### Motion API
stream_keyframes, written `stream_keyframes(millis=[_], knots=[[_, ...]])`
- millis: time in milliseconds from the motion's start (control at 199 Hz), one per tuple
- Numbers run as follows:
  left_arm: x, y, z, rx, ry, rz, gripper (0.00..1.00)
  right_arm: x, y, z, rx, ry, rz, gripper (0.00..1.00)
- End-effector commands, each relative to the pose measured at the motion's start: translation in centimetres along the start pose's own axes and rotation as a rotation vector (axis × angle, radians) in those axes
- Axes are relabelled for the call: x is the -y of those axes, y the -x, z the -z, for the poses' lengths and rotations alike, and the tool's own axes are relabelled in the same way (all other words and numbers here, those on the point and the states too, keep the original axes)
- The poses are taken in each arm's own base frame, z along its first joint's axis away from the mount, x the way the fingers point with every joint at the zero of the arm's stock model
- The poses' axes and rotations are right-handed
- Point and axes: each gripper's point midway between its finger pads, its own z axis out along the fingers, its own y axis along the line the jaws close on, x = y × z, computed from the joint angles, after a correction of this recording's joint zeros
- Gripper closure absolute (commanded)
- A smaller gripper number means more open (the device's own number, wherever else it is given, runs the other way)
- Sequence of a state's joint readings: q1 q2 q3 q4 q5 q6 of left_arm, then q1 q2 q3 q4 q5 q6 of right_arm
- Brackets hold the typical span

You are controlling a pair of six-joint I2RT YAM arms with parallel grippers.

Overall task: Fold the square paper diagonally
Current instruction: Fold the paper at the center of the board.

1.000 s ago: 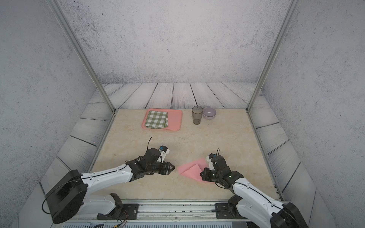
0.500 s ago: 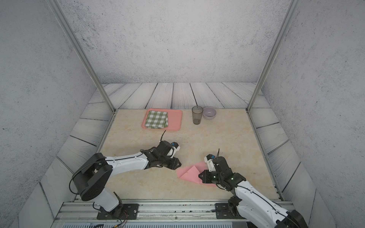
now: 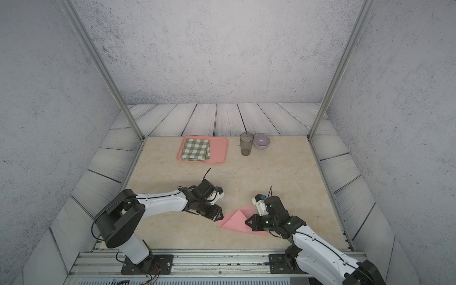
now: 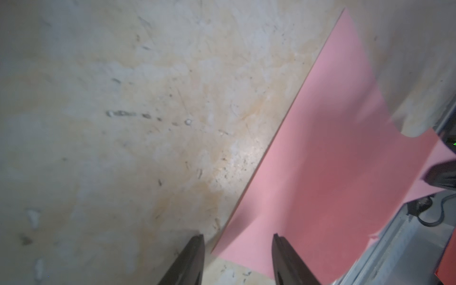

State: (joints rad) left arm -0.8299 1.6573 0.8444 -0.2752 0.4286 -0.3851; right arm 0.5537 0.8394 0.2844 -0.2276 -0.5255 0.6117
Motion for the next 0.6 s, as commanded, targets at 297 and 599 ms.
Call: stream_keyframes(millis=[297, 599], knots=[[-3.7, -5.4, -1.6, -0.033, 0.175, 0.109, 0.58, 2.5, 1.1, 0.8, 0.067, -0.174, -0.044, 1.0], [-3.8, -5.9, -2.6, -0.059, 0.154, 0.111, 0.58, 3.4, 2.6, 2.0, 0.148, -0.259, -0.056, 1.0]])
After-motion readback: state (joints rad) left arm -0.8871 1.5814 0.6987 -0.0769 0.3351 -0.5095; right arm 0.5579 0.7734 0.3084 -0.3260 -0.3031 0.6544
